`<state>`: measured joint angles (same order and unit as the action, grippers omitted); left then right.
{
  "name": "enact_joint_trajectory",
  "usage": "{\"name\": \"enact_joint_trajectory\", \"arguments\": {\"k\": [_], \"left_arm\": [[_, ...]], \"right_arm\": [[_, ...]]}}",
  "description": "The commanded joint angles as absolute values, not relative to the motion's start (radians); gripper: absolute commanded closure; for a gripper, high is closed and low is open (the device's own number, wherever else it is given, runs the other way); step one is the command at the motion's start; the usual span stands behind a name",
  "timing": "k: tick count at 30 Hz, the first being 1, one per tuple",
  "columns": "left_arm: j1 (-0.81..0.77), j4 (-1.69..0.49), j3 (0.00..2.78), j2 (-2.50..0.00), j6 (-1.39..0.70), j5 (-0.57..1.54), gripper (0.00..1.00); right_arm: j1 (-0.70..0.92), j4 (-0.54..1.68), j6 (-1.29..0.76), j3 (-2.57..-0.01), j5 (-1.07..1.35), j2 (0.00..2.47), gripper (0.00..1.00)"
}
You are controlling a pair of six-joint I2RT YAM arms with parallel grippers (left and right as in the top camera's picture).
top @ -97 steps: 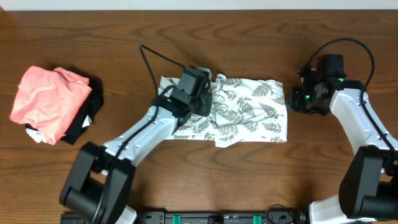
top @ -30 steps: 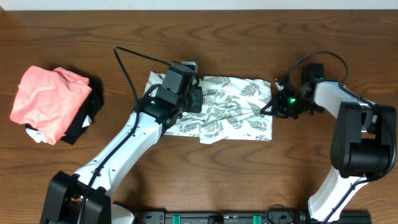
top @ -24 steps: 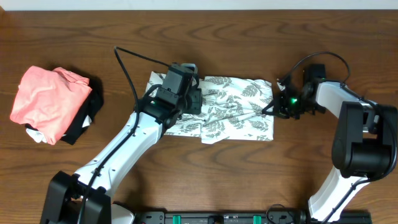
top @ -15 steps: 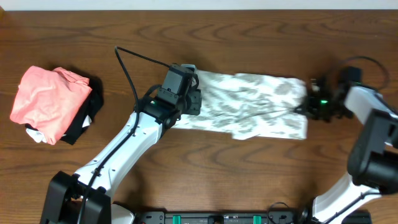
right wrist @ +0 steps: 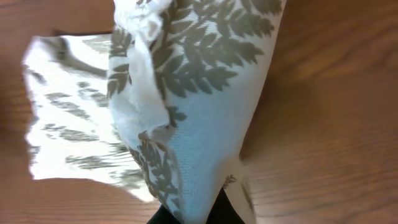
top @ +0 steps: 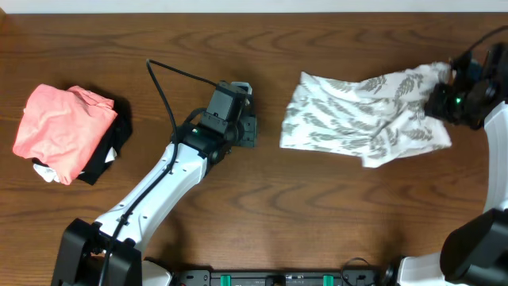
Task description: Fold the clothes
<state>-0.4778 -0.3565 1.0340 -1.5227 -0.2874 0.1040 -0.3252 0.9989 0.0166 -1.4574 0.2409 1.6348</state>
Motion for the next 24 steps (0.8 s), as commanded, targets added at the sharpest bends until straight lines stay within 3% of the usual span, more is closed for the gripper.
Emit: {"name": "enact_joint_trajectory", "arguments": {"k": [1,13,24], "left_arm": [[-0.472,-0.360,1.047,-1.523,-0.271,0.092,0.56],[-0.472,-0.337,1.047,-1.534,-0.270,0.092,0.56],[-0.482,-0.051,1.047,-1.709,-0.271,0.094,0.56]], "right_arm": [[-0.305,1.011,0.035,-1.483,0.213,1.629,0.99],[-0.224,0.994,0.046,-1.542,0.197,1.629,0.99],[-0.151,0.934,-0.017,-1.542,0.156,1.642,0.99]]}}
